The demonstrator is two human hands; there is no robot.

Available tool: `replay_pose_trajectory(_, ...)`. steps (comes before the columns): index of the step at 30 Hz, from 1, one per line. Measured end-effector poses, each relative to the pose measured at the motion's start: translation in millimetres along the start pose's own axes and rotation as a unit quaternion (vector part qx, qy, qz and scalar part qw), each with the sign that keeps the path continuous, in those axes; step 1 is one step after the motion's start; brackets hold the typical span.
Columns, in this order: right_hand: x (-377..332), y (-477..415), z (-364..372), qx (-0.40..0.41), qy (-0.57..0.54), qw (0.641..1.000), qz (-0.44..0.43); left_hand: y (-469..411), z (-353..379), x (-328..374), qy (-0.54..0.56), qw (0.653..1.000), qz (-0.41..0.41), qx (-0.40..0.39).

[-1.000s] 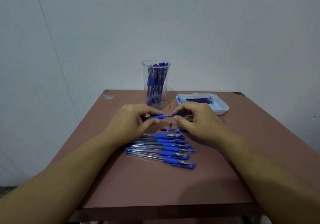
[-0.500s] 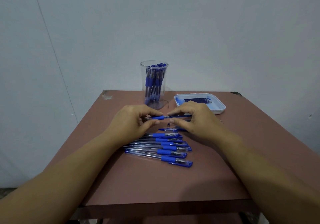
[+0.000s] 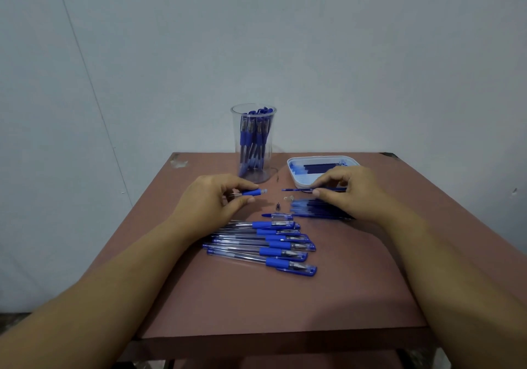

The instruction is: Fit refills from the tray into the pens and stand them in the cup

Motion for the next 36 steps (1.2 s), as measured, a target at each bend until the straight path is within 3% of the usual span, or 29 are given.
replay_pose_trajectory(5, 18.0, -4.3, -3.3, -0.039, 0.069, 0.997, 0.008, 1.0, 0.3, -0.6, -0.006, 1.000, -0.001, 0.000)
replay_pose_trajectory(17, 28.0, -4.2, -2.5, -0.079, 0.088, 0.992, 0.031, 2.0, 0.4, 2.8, -0.005, 1.000, -0.006, -0.003)
replay_pose_trajectory(31, 22.9, -26.4, -12.0, -0.026, 0.109, 0.994, -0.011, 2.7, -0.1, -2.4, -0.007, 1.000, -0.006, 0.004)
replay_pose_trajectory(36, 31.5, -60.4, -14.2, -0.085, 0.181, 0.979, 0.041, 1.3, 0.3, -7.0, -0.011, 1.000, -0.004, 0.004)
Point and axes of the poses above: each hand's wrist, its own y-axis away from the middle knuckle, its own z-axis out of the palm, x = y × z, the point moved 2 cm from there along -y, towards the middle knuckle, and after that the axes turned 10 degrees about x, right-handed, at the moved point
